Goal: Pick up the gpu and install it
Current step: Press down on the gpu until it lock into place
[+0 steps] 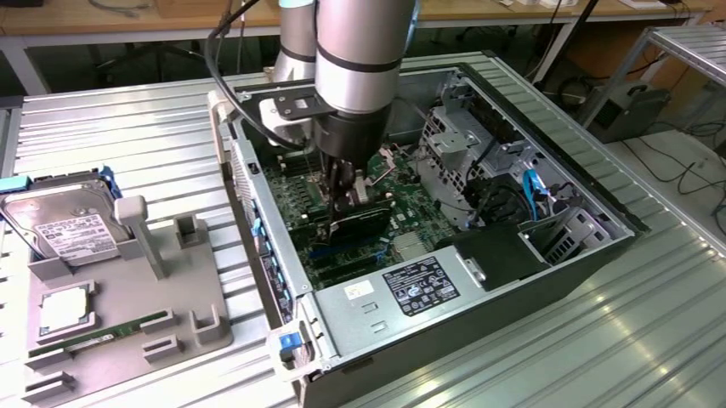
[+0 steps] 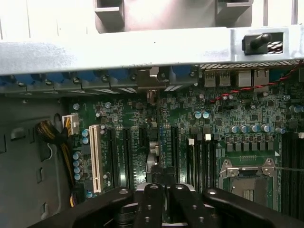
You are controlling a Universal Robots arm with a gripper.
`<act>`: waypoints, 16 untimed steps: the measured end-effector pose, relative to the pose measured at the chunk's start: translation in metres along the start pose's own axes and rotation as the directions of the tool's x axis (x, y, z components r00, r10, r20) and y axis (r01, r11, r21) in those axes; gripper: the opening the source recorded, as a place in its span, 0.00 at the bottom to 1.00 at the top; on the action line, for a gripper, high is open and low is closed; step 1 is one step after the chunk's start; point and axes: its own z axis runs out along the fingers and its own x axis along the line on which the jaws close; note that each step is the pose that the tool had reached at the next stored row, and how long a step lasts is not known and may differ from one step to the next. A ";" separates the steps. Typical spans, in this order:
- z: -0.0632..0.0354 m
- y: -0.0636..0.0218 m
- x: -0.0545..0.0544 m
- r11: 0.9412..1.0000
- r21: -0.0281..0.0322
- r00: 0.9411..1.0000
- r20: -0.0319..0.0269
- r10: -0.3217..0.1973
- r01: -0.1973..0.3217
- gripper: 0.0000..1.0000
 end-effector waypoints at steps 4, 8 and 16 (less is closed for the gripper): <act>0.0059 -0.0001 0.000 1.000 0.000 1.000 0.001 -0.003 0.003 0.11; 0.0114 0.0000 0.000 1.000 -0.001 1.000 0.002 -0.004 0.004 0.11; 0.0042 -0.0009 0.000 1.000 0.000 1.000 0.005 -0.005 0.005 0.11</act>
